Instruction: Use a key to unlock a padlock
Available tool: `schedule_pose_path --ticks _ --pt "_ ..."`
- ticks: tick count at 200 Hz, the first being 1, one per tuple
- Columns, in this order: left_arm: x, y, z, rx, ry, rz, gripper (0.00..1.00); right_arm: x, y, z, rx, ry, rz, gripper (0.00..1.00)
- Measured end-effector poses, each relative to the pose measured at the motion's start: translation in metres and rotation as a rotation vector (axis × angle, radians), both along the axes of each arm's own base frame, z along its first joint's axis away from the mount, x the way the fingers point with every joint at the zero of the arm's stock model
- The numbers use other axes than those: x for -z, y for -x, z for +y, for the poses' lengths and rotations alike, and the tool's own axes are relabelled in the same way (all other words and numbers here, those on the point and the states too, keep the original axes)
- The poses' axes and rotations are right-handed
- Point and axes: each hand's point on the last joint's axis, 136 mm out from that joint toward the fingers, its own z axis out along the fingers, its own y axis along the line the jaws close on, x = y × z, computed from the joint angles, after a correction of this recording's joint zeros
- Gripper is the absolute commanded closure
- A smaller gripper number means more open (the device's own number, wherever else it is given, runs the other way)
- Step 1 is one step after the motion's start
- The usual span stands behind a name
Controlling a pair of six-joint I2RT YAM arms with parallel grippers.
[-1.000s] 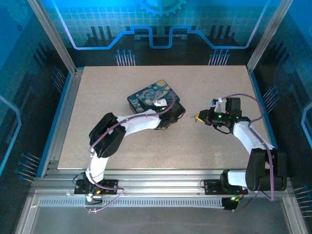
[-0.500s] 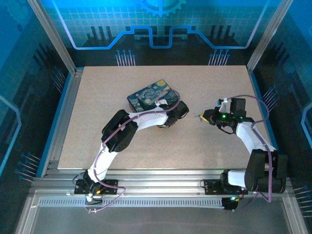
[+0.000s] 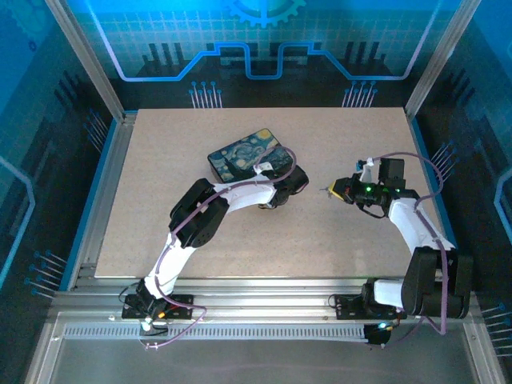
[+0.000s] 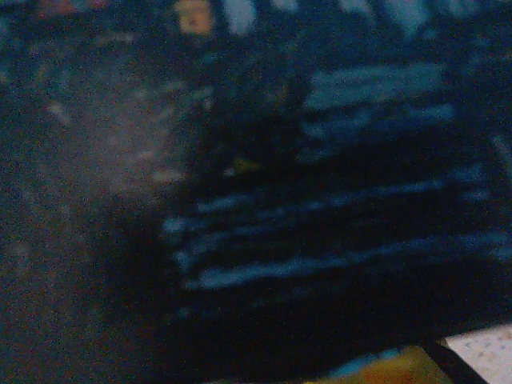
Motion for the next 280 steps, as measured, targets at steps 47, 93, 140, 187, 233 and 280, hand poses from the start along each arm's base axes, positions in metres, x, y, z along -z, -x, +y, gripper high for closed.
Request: schedule_pose_path --ticks 47,93,140,187,233,280 --pt "-0.017 0.021 0.017 0.104 -0.048 0.074 0.89 -0.005 0.008 0.002 -0.016 0.012 -0.026 1.00" --pt "-0.060 0.058 0.020 0.227 0.045 0.235 0.90 -0.003 0.018 0.008 -0.054 0.043 0.003 1.00" --pt "-0.107 0.085 0.016 0.343 0.159 0.427 0.90 -0.011 0.021 0.018 -0.092 0.064 -0.004 1.00" --pt "-0.139 0.115 0.014 0.362 0.286 0.573 0.90 -0.034 0.026 0.020 -0.126 0.085 -0.022 1.00" --pt "-0.174 0.127 0.008 0.378 0.369 0.605 0.88 -0.047 0.032 0.020 -0.142 0.097 -0.044 1.00" --pt "-0.178 0.128 0.008 0.368 0.417 0.622 0.88 -0.047 0.035 0.024 -0.155 0.093 -0.037 1.00"
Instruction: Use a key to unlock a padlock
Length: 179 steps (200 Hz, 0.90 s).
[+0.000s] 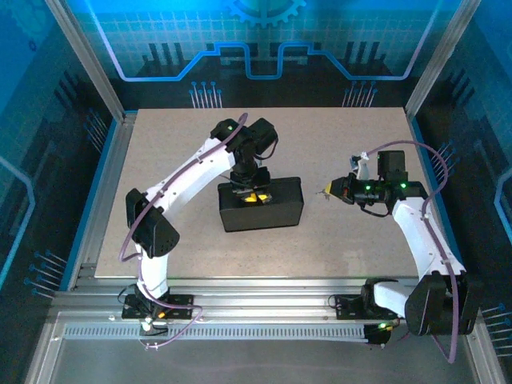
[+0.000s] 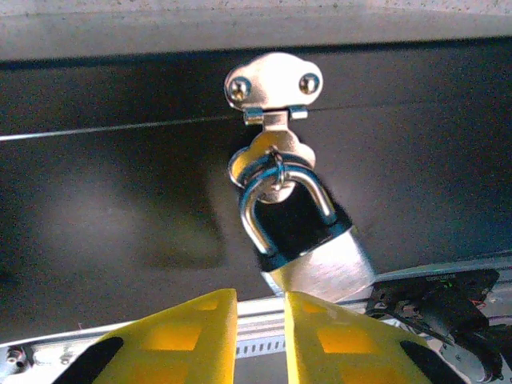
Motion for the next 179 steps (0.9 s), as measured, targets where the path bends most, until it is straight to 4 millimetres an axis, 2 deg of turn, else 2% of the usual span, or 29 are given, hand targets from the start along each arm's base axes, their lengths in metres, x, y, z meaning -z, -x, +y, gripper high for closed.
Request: schedule_pose_path --ticks 36,58,95,115,145,179 --pt "-0.001 -0.009 -0.003 -0.014 0.030 -0.018 0.87 0.000 0.000 0.001 -0.002 -0.003 -0.001 1.00" --pt "-0.003 -0.017 -0.004 -0.021 0.048 -0.043 0.82 0.000 0.001 0.001 -0.003 -0.003 -0.001 1.00" --pt "-0.018 -0.037 0.004 -0.005 0.077 -0.131 0.60 -0.001 0.001 0.002 -0.007 -0.004 -0.003 1.00" --pt "-0.033 -0.047 0.014 0.053 0.098 -0.218 0.53 -0.003 0.003 0.006 -0.017 -0.016 -0.001 1.00" --pt "-0.054 -0.048 0.016 0.335 0.120 -0.408 0.46 -0.008 0.010 0.016 -0.046 -0.036 0.001 1.00" --pt "-0.046 -0.036 0.011 0.780 0.129 -0.588 0.38 -0.010 0.015 0.026 -0.068 -0.045 0.010 1.00"
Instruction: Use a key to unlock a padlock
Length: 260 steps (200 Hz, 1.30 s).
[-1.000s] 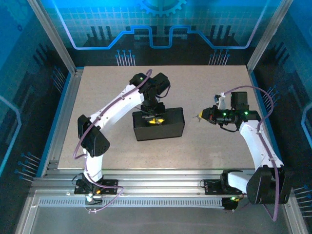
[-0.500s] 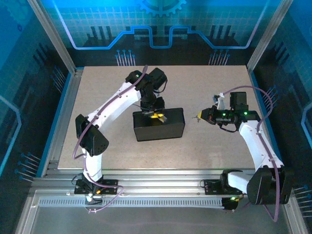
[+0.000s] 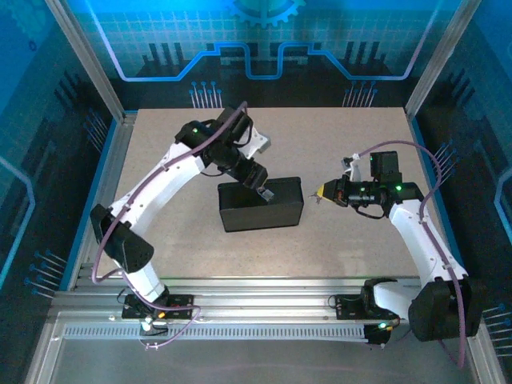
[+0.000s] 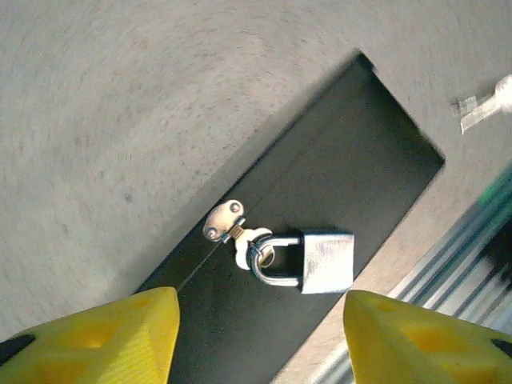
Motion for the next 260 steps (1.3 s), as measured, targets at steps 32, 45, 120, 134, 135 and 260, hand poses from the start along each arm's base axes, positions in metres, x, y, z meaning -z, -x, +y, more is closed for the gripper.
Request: schedule_pose_path --ticks 32,45,120,134,135,260 --pt "0.015 0.021 -0.011 0.407 0.030 -0.119 0.38 -0.002 0.000 0.002 -0.001 0.000 -0.003 1.00" --pt "0.012 0.022 -0.014 0.515 0.065 -0.157 0.38 -0.002 0.000 0.002 0.000 -0.002 0.001 1.00" --pt "0.016 0.011 -0.023 0.851 0.112 -0.288 0.38 -0.009 0.006 0.007 -0.001 -0.062 0.058 1.00" --pt "0.024 0.009 -0.025 0.880 0.104 -0.292 0.38 -0.013 0.007 0.009 -0.002 -0.081 0.067 1.00" --pt "0.024 0.008 -0.025 0.882 0.103 -0.292 0.38 -0.013 0.007 0.009 -0.002 -0.082 0.069 1.00" --pt "0.045 0.004 -0.035 0.972 0.132 -0.347 0.47 -0.014 0.006 0.011 0.016 -0.114 0.112 1.00"
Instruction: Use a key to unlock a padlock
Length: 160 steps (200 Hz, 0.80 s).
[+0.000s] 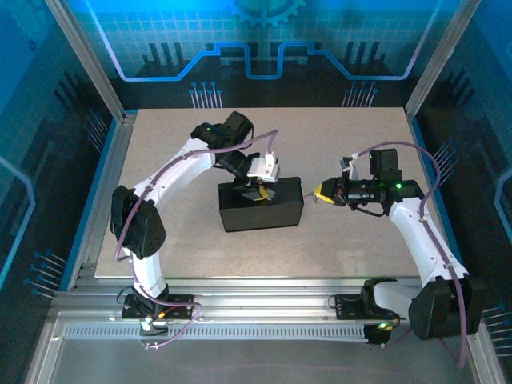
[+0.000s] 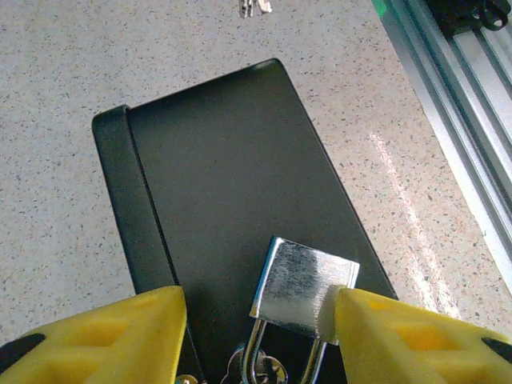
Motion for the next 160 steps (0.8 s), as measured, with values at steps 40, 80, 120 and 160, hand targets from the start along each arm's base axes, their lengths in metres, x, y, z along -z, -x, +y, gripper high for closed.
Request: schedule_pose_path --ticks 40,80,120,160 --pt "-0.001 0.001 -0.002 0.007 0.005 0.000 0.47 0.001 -0.005 0.000 0.003 -0.003 -0.003 1.00" --pt "0.001 0.008 -0.001 0.017 -0.006 0.022 0.46 0.004 -0.009 0.001 0.003 -0.003 0.003 1.00" --pt "0.001 0.011 0.000 0.019 -0.008 0.034 0.46 0.004 -0.009 0.001 0.003 -0.003 -0.001 1.00" --pt "0.001 0.012 -0.003 0.026 -0.009 0.030 0.46 0.004 -0.009 0.001 0.003 -0.003 -0.003 1.00"
